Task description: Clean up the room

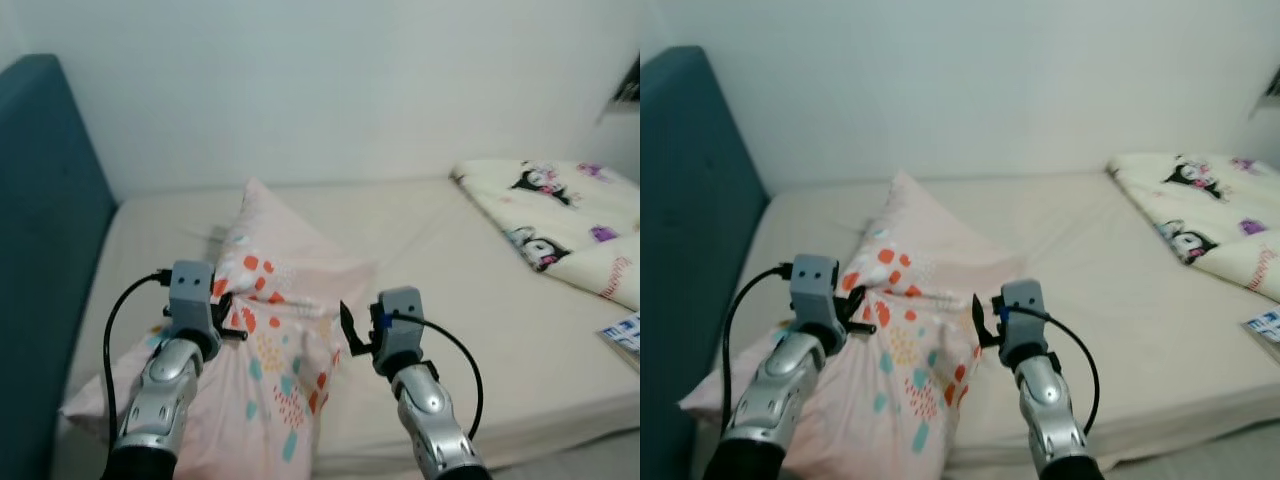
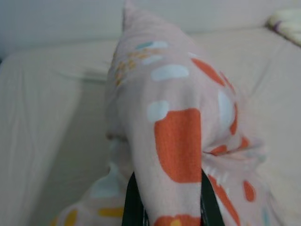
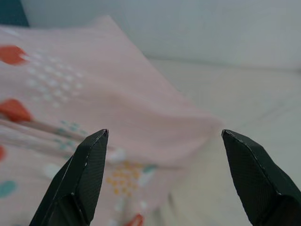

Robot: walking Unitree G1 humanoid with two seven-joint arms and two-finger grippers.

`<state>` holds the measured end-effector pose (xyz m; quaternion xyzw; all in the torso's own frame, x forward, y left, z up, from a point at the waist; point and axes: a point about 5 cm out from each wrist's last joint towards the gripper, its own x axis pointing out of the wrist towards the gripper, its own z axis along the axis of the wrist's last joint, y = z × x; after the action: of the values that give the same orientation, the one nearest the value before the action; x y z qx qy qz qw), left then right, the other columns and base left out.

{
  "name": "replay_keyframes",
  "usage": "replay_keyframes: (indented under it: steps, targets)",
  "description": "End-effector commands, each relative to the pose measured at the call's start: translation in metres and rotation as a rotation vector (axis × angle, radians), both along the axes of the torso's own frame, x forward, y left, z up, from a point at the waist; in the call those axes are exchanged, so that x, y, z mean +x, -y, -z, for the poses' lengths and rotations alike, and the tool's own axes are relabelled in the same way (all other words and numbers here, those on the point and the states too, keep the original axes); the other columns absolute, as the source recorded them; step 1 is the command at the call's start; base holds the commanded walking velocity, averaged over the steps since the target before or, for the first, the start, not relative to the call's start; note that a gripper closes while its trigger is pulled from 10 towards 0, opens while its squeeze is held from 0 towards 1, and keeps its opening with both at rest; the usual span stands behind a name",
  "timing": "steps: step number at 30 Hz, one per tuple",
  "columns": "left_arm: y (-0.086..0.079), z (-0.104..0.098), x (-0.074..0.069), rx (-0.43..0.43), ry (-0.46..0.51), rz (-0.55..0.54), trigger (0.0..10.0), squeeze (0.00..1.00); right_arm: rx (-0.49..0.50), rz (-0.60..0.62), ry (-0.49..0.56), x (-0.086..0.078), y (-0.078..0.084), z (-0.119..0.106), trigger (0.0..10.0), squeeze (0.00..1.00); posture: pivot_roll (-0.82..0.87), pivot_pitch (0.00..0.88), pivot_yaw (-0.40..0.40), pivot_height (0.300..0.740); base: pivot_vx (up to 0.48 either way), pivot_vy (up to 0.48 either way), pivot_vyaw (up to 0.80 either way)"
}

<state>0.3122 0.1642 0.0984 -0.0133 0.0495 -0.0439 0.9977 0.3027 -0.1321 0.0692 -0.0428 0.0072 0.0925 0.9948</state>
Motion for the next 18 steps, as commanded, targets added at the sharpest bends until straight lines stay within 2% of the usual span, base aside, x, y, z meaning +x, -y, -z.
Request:
replay_keyframes:
  steps: [1,3,16,18]
  targets:
    - [-0.0013,-0.0163,0.0034,-0.01,0.087,-0.007,10.0,0.0,0.016,0.008,0.006,0.001,0.0004,-0.0016,10.0,0.0,0.02,0.0,-0.071,0.74,0.0,0.48,0.0]
    - [-0.0013,-0.0163,0.0034,-0.011,0.087,-0.007,10.0,0.0,0.016,0.008,0.006,0.001,0.0004,-0.0016,10.0,0.0,0.02,0.0,-0.071,0.74,0.0,0.48,0.0]
    - [0.0021,-0.0219,0.005,0.01,0.096,-0.004,10.0,0.0,0.022,0.012,0.011,0.0013,-0.0008,-0.0017,10.0,0.0,0.03,0.0,-0.062,0.74,0.0,-0.48,0.0]
    - [0.0031,-0.0221,0.0051,0.0,0.09,-0.002,10.0,0.0,0.025,0.015,0.012,0.0008,-0.0008,-0.0015,10.0,0.0,0.03,0.0,-0.062,0.74,0.0,0.0,0.0]
